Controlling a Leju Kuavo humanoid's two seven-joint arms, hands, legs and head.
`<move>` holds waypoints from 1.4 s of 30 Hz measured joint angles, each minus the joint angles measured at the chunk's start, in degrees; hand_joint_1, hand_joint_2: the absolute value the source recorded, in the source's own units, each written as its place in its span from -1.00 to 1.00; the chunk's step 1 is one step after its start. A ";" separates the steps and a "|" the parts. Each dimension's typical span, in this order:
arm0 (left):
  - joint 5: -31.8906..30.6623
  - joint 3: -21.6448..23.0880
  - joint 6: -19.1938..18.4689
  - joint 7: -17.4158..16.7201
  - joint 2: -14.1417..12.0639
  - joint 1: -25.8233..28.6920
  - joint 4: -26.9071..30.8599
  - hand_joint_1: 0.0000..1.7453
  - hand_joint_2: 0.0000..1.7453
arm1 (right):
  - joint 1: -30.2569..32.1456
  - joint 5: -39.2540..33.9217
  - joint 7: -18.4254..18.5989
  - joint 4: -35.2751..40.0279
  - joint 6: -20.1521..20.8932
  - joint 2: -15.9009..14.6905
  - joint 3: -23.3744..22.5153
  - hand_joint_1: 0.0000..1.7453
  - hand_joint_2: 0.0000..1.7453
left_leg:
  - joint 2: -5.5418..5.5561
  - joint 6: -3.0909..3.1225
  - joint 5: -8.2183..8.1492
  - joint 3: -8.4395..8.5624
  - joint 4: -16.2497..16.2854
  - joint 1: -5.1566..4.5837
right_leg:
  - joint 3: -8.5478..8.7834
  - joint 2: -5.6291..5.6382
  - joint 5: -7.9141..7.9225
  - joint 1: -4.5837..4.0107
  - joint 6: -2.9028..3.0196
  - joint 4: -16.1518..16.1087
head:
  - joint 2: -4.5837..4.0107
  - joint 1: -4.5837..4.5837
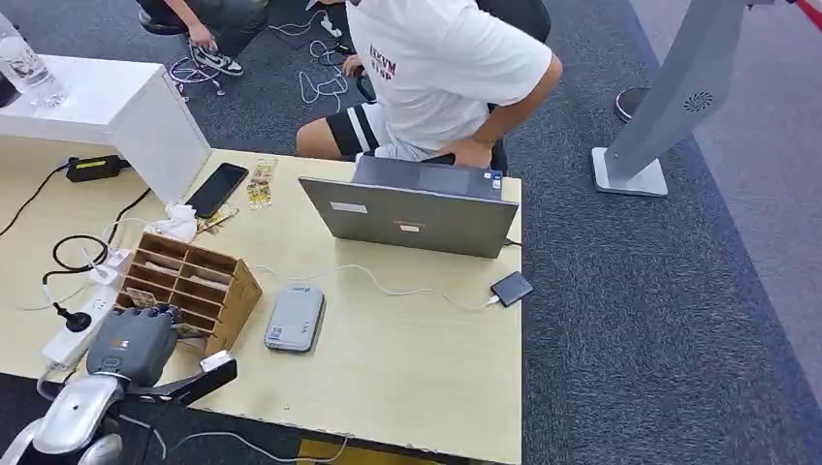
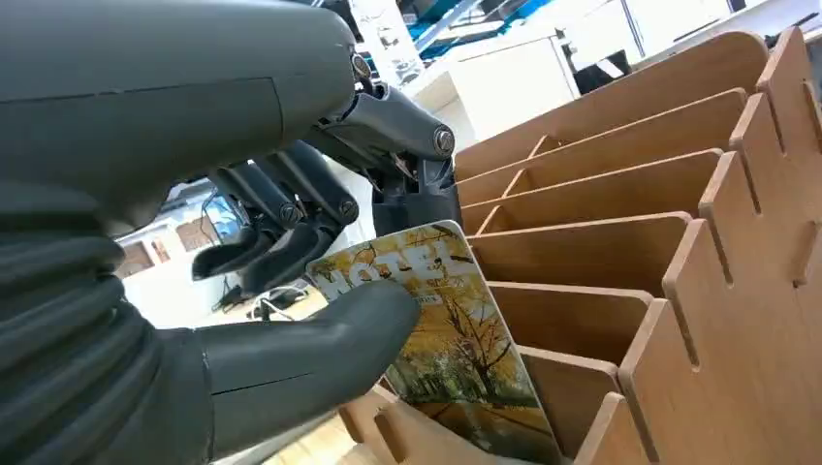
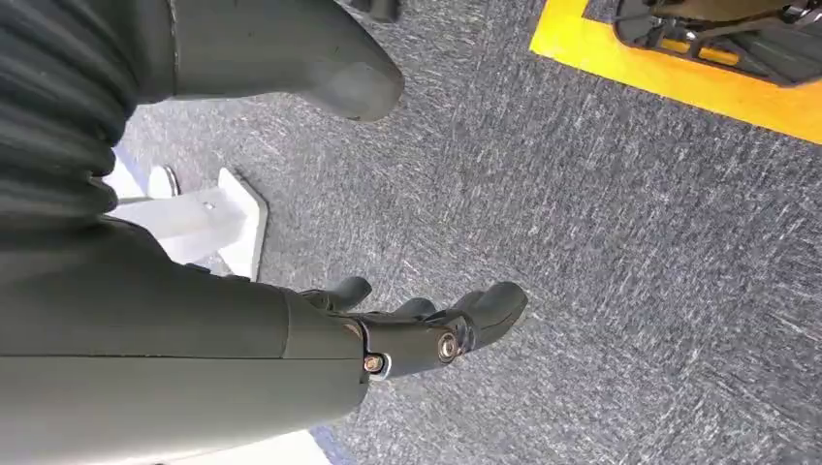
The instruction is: Pass the card to the sensor for recognition and then transmit it.
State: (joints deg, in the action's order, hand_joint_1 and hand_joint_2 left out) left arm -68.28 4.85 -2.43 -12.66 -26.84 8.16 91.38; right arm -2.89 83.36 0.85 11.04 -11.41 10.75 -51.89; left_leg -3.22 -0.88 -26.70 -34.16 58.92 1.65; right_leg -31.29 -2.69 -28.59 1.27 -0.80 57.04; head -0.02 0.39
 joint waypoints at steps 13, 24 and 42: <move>-6.71 1.86 15.83 1.64 5.07 -0.28 9.71 1.00 1.00 | 0.12 -2.65 -0.98 0.00 -0.37 -0.04 -0.66 -1.00 1.00 | 0.00 0.02 -0.01 0.00 0.03 -0.02 | -0.01 0.00 0.01 0.03 -0.01 -0.03 | 0.00 0.00; 0.07 6.51 25.88 5.69 6.32 -3.39 25.44 1.00 1.00 | 0.57 -3.69 -1.62 0.07 -2.95 0.79 -2.56 -1.00 1.00 | 0.08 -0.01 0.01 0.03 0.02 0.02 | -0.04 -0.10 0.00 -0.01 0.00 0.00 | 0.00 -0.02; -14.16 3.56 29.62 5.62 8.55 -25.16 -2.18 1.00 1.00 | -0.37 1.11 -1.84 0.02 -0.46 0.85 0.28 -1.00 1.00 | 0.09 0.03 0.20 0.02 0.02 0.01 | 0.00 -0.06 0.20 0.00 -0.01 0.01 | 0.00 0.02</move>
State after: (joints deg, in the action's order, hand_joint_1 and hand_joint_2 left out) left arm -82.44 8.42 27.19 -7.04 -18.29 -17.00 89.20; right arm -3.26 84.48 -0.98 11.06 -11.87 11.61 -51.61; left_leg -3.13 -0.85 -26.49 -34.14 58.95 1.66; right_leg -31.29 -2.75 -28.39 1.27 -0.81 57.05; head -0.02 0.42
